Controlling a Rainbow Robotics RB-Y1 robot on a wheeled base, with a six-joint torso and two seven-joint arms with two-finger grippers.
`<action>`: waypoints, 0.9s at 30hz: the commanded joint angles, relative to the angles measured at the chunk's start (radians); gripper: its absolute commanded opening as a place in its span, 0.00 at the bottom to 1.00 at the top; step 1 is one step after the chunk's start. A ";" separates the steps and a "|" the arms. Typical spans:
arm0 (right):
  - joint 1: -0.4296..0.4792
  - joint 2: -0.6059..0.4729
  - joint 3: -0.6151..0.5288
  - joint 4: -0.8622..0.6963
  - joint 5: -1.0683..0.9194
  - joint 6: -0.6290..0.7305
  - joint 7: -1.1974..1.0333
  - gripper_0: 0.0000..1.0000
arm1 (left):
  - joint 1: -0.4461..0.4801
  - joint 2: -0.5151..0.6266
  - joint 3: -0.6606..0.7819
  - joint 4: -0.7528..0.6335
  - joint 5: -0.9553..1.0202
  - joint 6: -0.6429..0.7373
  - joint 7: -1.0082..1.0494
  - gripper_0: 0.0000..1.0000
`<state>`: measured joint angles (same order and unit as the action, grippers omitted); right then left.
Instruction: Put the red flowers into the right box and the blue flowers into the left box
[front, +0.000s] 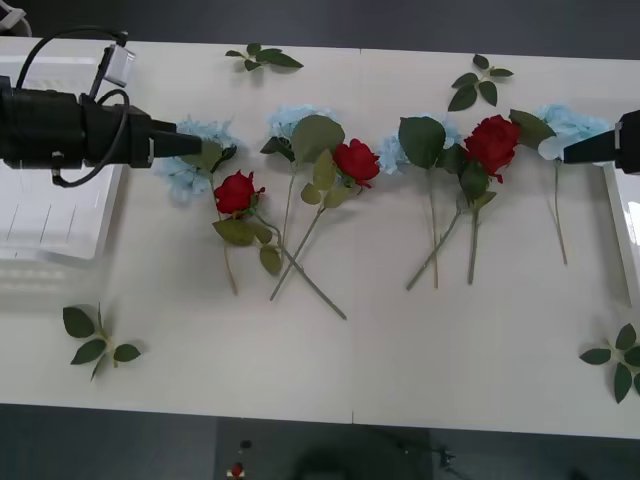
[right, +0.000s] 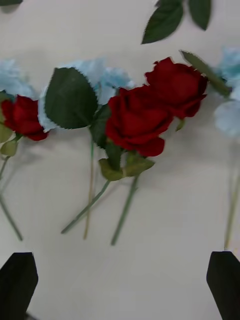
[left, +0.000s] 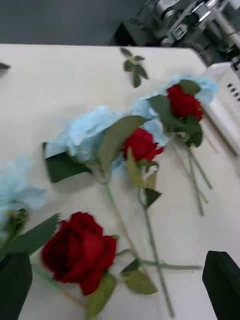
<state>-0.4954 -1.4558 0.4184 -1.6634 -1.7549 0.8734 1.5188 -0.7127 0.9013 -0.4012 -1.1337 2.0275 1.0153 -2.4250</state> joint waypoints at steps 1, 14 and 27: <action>-0.048 0.074 -0.010 0.066 0.157 0.015 -0.161 1.00 | -0.028 0.033 0.041 0.048 -0.150 -0.026 0.092 1.00; -0.091 0.264 -0.010 0.290 0.496 0.013 -0.255 1.00 | -0.025 0.024 0.079 0.186 -0.431 -0.024 0.156 1.00; -0.114 0.425 -0.012 0.507 0.804 -0.117 -0.256 1.00 | -0.001 -0.085 0.081 0.123 -0.645 -0.023 0.377 1.00</action>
<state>-0.5745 -1.0558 0.4184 -1.1879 -0.9780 0.7856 1.2938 -0.7164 0.8316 -0.3221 -0.9510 1.4213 0.9925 -2.1128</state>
